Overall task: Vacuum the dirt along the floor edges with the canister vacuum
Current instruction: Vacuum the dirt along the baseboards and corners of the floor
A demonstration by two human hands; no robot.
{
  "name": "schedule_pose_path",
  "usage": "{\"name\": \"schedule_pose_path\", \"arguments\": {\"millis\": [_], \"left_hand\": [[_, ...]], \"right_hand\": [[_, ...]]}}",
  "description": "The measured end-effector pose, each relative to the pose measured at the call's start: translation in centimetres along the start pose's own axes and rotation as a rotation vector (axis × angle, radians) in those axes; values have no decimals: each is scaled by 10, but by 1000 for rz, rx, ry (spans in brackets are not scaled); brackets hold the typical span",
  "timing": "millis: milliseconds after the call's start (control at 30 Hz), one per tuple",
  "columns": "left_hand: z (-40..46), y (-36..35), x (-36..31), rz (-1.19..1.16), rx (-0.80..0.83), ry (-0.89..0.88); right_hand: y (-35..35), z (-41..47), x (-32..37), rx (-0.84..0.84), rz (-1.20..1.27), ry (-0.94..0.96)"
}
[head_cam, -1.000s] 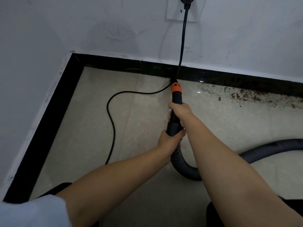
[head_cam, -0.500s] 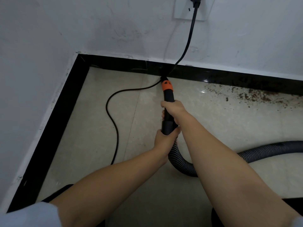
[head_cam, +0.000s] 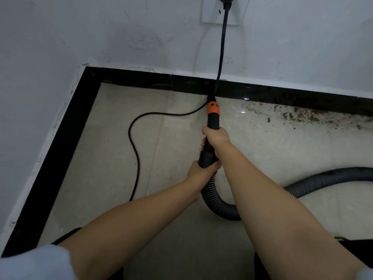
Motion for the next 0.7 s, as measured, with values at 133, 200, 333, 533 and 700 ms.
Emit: {"name": "schedule_pose_path", "arguments": {"millis": [133, 200, 333, 533, 700], "left_hand": [[-6, -13, 20, 60, 20, 42], [-11, -18, 30, 74, 24, 48], [-23, -27, 39, 98, 48, 45], [-43, -43, 48, 151, 145, 69], [-49, -64, 60, 289, 247, 100]], "right_hand": [[15, -14, -20, -68, 3, 3], [19, -21, -28, -79, 2, 5], [28, -35, -36, -79, -9, -2], [51, -59, -51, -150, 54, -19], [87, -82, -74, -300, 205, -41]]}}
Point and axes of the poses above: each hand's wrist, its own z-axis towards the middle knuckle, its own y-axis out of the back of the hand, x = y × z, the point moved 2 cm from there along z, towards the middle knuckle, and after that the axes turned 8 degrees about x, right-handed, at the moved point
